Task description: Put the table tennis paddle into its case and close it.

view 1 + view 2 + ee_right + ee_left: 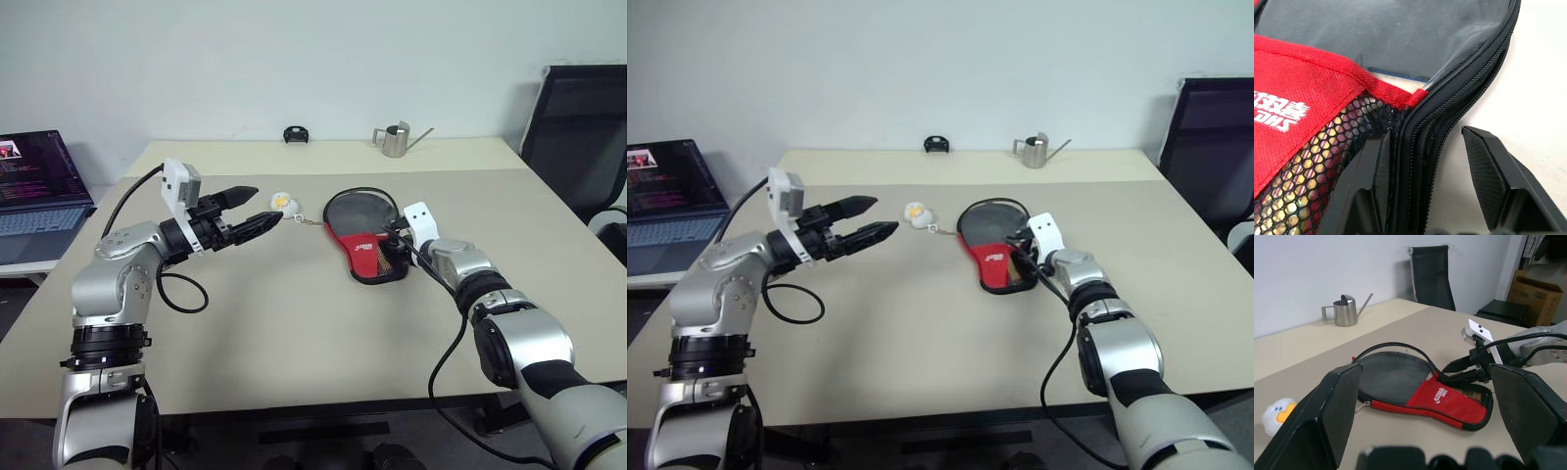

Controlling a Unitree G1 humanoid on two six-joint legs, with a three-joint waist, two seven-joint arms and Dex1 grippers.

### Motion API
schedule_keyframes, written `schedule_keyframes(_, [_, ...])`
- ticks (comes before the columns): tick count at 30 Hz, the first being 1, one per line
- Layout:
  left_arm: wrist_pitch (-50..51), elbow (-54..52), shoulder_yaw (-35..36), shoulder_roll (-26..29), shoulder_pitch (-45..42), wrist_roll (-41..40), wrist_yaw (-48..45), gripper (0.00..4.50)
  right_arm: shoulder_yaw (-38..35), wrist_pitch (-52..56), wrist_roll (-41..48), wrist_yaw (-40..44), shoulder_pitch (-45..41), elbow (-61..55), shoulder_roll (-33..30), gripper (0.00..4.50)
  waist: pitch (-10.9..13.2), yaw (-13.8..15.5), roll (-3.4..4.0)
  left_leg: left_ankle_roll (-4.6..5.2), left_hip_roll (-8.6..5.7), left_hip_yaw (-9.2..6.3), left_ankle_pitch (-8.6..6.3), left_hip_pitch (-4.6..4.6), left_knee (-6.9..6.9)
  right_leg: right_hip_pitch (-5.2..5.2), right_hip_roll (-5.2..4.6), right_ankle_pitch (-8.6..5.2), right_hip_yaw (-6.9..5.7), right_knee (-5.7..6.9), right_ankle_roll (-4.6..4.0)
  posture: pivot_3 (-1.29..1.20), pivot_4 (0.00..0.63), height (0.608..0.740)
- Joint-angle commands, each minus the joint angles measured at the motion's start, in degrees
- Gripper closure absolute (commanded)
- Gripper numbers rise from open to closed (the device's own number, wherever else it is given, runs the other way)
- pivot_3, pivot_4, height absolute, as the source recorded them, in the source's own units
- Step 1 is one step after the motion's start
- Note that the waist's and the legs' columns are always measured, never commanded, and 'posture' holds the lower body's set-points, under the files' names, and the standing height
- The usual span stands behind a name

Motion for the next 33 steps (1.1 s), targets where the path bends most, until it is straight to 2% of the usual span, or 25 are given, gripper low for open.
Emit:
schedule_keyframes(1, [-1.12, -1.32, 0.13, 1.05, -0.96, -0.36, -0.12, 0.0, -0.4, 2.52, -0.02, -0.24, 0.96, 2.02, 1.2, 2.06, 0.0, 0.0, 0.0, 0.0, 0.0, 0.0, 0.0, 0.01, -0.01, 0.0, 0.0, 0.0, 0.0, 0.0, 0.0, 0.0, 0.15, 0.74])
schedule_keyframes(5, [-1.07, -1.53, 0.18, 1.25, -0.81, -0.3, -0.1, 0.0, -1.41, 3.9, 0.22, -1.49, 0.92, 2.64, 1.77, 2.06, 0.0, -0.06, 0.0, 0.0, 0.0, 0.01, 0.0, 0.05, -0.02, 0.02, 0.0, 0.0, 0.01, 0.0, 0.0, 0.0, 0.15, 0.74])
schedule_keyframes(6, [-1.09, -1.61, 0.2, 1.3, -0.73, -0.27, -0.09, 0.0, -1.55, 4.09, 0.1, -1.81, 0.95, 2.75, 1.84, 2.24, 0.0, -0.06, 0.0, 0.0, 0.0, 0.01, 0.0, 0.06, -0.02, 0.03, 0.0, 0.0, 0.01, 0.0, 0.0, 0.0, 0.15, 0.74])
schedule_keyframes(8, [-1.12, -1.79, 0.22, 1.41, -0.57, -0.25, -0.09, 0.0, -2.09, 4.69, 0.17, -2.0, 0.98, 2.86, 1.98, 2.62, 0.0, -0.06, 0.0, 0.0, 0.0, 0.0, 0.0, 0.07, -0.02, 0.04, 0.0, 0.0, 0.01, 0.0, 0.0, 0.0, 0.15, 0.74])
schedule_keyframes(14, [-1.18, -2.04, 0.37, 1.78, -0.06, -0.3, -0.09, 0.0, -2.9, 5.42, 0.21, -2.44, 1.23, 2.94, 1.97, 4.42, 0.0, -0.03, 0.0, 0.0, -0.01, 0.0, -0.01, 0.42, -0.05, 0.36, 0.0, -0.01, 0.01, -0.04, 0.0, 0.0, 0.15, 0.74])
schedule_keyframes(24, [-0.24, -2.45, -0.14, 3.76, 2.19, -0.55, -2.49, 0.0, -6.62, 8.46, 3.29, -3.41, 1.96, 2.5, 2.17, 4.46, -0.01, -0.02, -0.01, 0.0, 0.0, 0.0, -0.01, 0.45, -0.08, 0.38, 0.0, -0.01, 0.01, -0.03, 0.0, 0.0, 0.15, 0.74])
schedule_keyframes(33, [3.84, -7.39, -0.1, 7.96, 8.21, -3.59, -7.15, 0.0, -9.73, 18.02, 8.43, -2.74, 2.12, -4.3, 2.97, 4.46, 0.0, -0.02, -0.01, 0.01, 0.02, -0.01, -0.01, 0.43, -0.22, 0.35, 0.0, -0.03, 0.0, -0.17, -0.03, 0.0, 0.15, 0.74])
